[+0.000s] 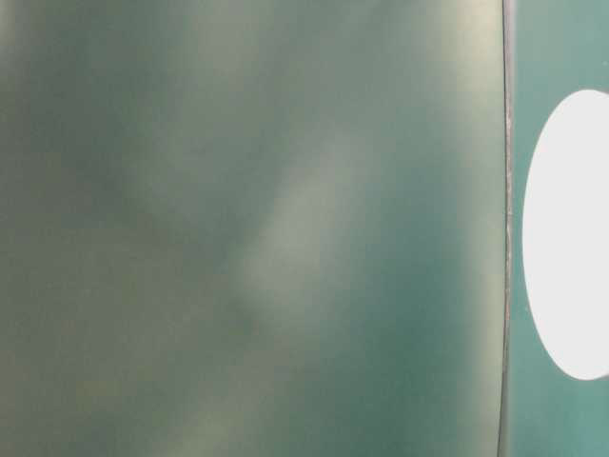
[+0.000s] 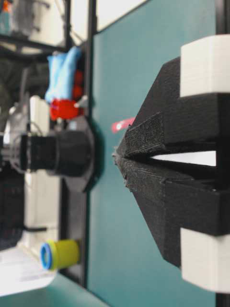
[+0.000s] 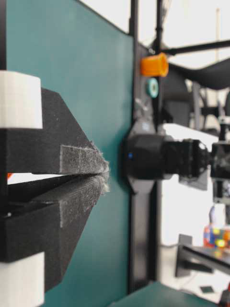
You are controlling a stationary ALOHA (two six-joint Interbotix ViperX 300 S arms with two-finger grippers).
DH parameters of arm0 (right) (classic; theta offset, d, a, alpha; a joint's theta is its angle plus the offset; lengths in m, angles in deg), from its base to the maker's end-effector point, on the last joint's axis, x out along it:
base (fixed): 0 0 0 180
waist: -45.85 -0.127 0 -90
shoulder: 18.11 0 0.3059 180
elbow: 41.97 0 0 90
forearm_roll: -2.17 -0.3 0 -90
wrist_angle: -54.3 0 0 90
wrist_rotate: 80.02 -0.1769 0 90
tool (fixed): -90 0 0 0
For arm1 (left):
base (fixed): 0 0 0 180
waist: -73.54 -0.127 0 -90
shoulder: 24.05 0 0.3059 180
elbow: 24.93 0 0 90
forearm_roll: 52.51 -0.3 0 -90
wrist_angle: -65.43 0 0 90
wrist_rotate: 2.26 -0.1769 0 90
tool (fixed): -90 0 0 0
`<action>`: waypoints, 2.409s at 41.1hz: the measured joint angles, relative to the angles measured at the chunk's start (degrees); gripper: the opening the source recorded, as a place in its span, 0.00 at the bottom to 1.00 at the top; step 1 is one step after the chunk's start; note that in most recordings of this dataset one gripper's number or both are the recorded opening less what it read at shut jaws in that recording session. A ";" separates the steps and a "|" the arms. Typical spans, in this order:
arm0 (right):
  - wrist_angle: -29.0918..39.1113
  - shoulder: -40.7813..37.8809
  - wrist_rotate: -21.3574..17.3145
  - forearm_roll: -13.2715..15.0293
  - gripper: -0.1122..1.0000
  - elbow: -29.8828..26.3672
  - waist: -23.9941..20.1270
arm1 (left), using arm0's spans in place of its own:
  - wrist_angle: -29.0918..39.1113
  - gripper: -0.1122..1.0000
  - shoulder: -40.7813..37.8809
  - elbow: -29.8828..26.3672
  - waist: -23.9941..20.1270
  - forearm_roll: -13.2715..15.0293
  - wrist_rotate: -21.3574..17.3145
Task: Grip the spoon and scoop the red block from the bowl with right arm.
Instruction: 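Move the right gripper toward the red spoon handle in the speckled dish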
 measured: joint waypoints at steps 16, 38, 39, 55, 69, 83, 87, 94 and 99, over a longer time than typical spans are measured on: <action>19.34 0.70 0.09 -0.09 0.12 -3.69 -0.26 | 17.84 0.10 -0.09 -2.72 0.18 0.00 0.18; 27.33 0.88 -0.70 -0.97 0.58 -5.19 -0.35 | 18.02 0.10 -0.18 -2.72 0.26 -0.09 0.18; 27.42 0.70 -0.70 -1.05 0.58 -5.19 -0.35 | 18.11 0.10 -0.18 -2.72 0.26 0.00 0.18; 24.87 -6.06 -0.70 -2.81 0.58 -3.43 -4.22 | 18.46 0.10 -0.18 -2.72 0.26 -0.09 0.18; 13.01 -14.41 -0.70 -6.24 0.58 1.05 -8.88 | 18.54 0.10 -0.18 -2.72 0.26 0.00 0.26; 1.32 -21.80 -0.70 -7.38 0.58 5.98 -11.34 | 18.54 0.10 -0.18 -2.72 0.26 -0.09 0.18; -3.34 -24.26 -0.79 -7.91 0.58 8.00 -11.87 | 18.54 0.10 -0.26 -2.72 0.26 -0.09 0.26; -9.32 -27.77 -0.88 -8.17 0.58 10.37 -12.04 | 18.46 0.10 -0.26 -2.72 0.26 -0.09 0.26; -11.60 -29.53 -0.88 -8.17 0.58 11.34 -12.04 | 18.54 0.10 -0.26 -2.72 0.26 -0.09 0.18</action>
